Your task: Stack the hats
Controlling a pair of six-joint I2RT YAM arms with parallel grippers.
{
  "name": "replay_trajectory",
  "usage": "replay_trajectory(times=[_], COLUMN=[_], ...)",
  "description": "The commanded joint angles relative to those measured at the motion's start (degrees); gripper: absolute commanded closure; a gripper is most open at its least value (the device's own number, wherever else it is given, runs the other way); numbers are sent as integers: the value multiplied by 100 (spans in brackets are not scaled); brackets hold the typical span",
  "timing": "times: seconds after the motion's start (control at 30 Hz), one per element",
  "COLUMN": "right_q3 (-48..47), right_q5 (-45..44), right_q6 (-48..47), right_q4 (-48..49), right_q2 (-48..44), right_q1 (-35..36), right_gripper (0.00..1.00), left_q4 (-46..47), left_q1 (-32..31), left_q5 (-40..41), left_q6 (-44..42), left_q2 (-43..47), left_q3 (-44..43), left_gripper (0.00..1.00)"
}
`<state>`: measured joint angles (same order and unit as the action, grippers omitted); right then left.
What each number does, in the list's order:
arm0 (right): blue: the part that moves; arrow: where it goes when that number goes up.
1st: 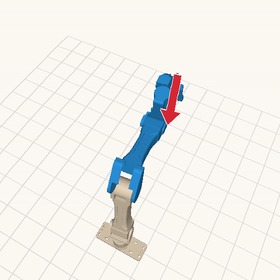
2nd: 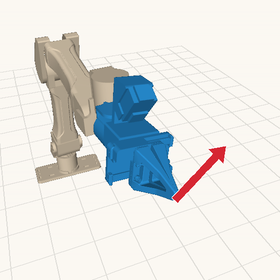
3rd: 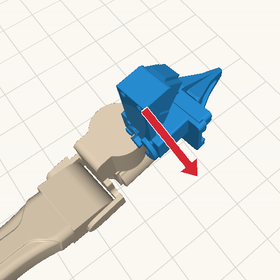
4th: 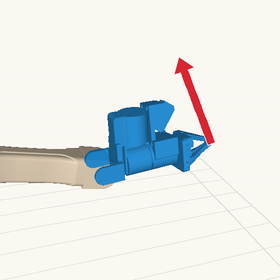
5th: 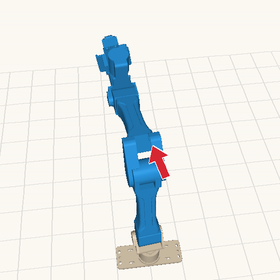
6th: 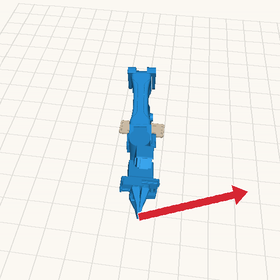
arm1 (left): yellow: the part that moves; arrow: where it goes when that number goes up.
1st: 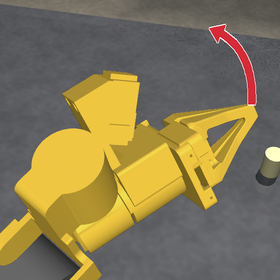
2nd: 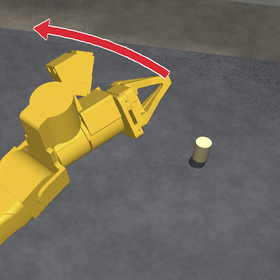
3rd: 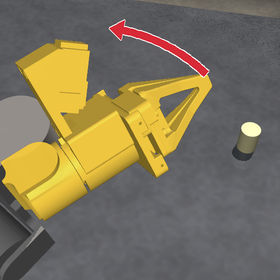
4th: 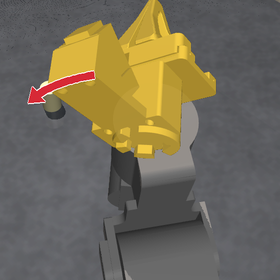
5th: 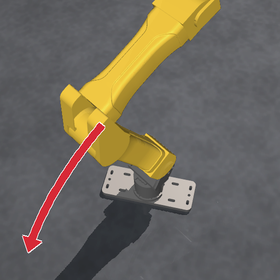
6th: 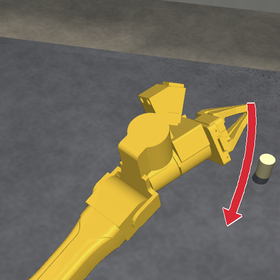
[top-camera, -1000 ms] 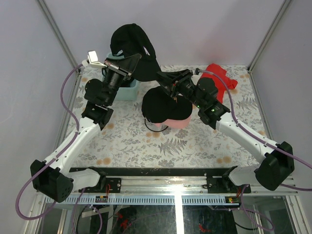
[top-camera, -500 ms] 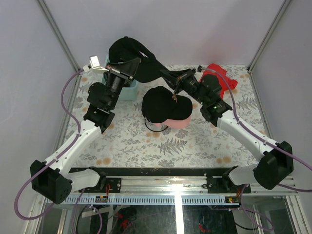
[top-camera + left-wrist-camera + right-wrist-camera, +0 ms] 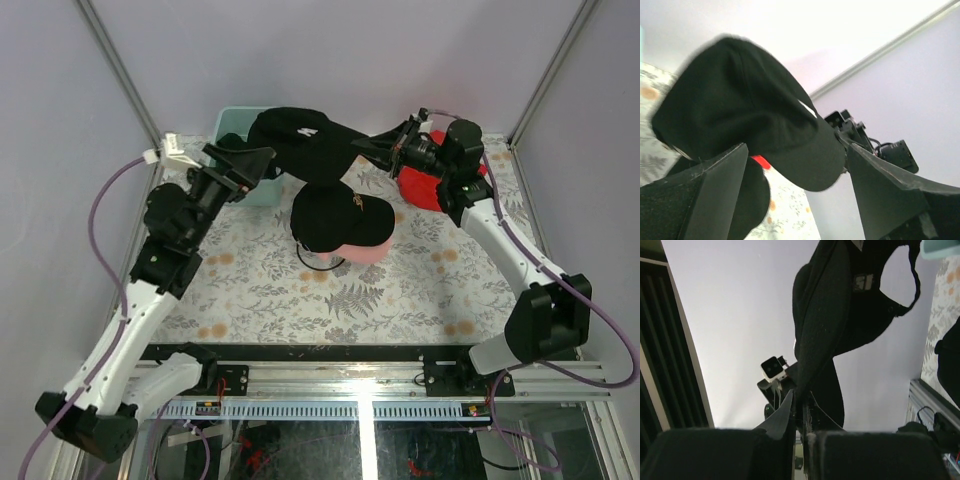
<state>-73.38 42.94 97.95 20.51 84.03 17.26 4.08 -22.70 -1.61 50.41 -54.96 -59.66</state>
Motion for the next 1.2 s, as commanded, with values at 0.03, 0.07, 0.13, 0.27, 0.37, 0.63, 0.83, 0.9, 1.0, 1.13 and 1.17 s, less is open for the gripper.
replay_trajectory(times=[0.03,0.07,0.13,0.27,0.37,0.63,0.83,0.9,1.0,1.13,1.17], right_q3=[111,164,251,484,767,1261,1044,843,552,233,196], right_q5=[1200,1286,1473,1834,1998,2103,2013,1819,1520,1325,1290], right_q6=[783,980,1204,1720,2149,3514,2270,1582,1482,1554,1540], right_q4=[1688,2005,2399,3211,3850,5812,3996,2878,2506,2435,2424], right_q2=[170,224,300,431,524,985,493,249,190,323,351], right_q1=[-211,-251,-350,-594,-777,-979,-965,-940,-849,-634,-568], right_gripper=[100,100,100,100,100,100,100,100,100,100,100], left_q4=[-812,-912,-993,-727,-382,368,1248,1069,689,714,754], left_q1=[803,1008,1424,2008,2080,2282,2266,2037,1536,894,749], left_q5=[-206,-379,-803,-1674,-2036,-2748,-2990,-2801,-2554,-2327,-2233], left_q6=[-88,-66,20,228,223,638,1664,1536,1199,1211,1226], left_q2=[454,446,387,208,121,-363,-299,-236,-304,-562,-614], left_q3=[290,333,464,901,1295,1758,1450,985,318,-85,-132], left_gripper=[15,15,13,12,13,13,13,12,11,10,10])
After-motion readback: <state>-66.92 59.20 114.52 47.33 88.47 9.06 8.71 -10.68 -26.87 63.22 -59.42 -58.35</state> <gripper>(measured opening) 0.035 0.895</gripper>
